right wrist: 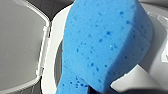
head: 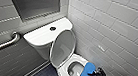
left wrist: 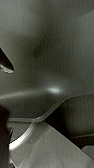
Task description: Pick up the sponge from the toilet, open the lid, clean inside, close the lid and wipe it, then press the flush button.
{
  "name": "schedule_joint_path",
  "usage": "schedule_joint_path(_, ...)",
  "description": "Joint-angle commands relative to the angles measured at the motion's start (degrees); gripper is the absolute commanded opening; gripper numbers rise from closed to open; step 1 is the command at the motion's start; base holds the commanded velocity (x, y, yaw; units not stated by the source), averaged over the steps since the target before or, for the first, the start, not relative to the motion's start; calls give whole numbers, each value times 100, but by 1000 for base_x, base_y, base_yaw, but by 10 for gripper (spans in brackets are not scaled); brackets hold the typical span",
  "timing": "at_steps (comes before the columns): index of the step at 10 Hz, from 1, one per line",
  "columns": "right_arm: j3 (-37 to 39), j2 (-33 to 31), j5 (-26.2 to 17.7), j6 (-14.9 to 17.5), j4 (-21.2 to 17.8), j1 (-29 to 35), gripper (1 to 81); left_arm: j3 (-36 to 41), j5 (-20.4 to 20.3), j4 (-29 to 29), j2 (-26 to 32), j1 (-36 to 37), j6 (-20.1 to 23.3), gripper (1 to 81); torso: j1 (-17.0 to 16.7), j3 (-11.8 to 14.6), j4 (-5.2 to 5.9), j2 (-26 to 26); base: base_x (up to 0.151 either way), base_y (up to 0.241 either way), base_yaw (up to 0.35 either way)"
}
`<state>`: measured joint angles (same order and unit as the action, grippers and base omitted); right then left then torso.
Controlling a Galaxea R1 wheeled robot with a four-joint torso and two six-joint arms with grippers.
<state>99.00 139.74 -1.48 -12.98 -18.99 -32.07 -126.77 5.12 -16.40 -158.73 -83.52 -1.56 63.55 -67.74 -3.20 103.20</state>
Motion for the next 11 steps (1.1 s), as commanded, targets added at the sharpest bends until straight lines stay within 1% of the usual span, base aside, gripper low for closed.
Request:
schedule_joint_path(1, -883, -962, 392, -47, -210, 13, 10, 108, 464, 66, 61, -126, 15, 811, 0, 0, 0, 0, 0, 0, 0)
schedule_joint_path(3, -1032, -1182, 718, -46, -210, -418, 10, 117, 464, 66, 52, -126, 15, 811, 0, 0, 0, 0, 0, 0, 0)
schedule_joint_path(5, -1077, -1252, 1017, -38, -184, -892, 10, 126, 464, 66, 52, -143, 15, 811, 0, 0, 0, 0, 0, 0, 0)
schedule_joint_path(6, -1156, -1306, 1070, -38, -166, -1086, 10, 126, 464, 66, 52, -143, 15, 811, 0, 0, 0, 2, 0, 0, 0)
schedule_joint_path(7, -1428, -1473, 1158, -20, -157, -1341, 10, 144, 455, 66, 43, -143, 7, 811, 0, 0, 0, 2, 0, 0, 0)
schedule_joint_path(9, -1683, -1780, 1492, 6, -157, -1938, 10, 188, 455, 58, 52, -143, 15, 811, 0, 2, 0, 2, 0, 0, 0)
schedule_joint_path(11, -2061, -2052, 1782, 33, -131, -2387, 10, 188, 437, 49, 69, -143, 24, 811, 0, 2, 0, 2, 0, 0, 0)
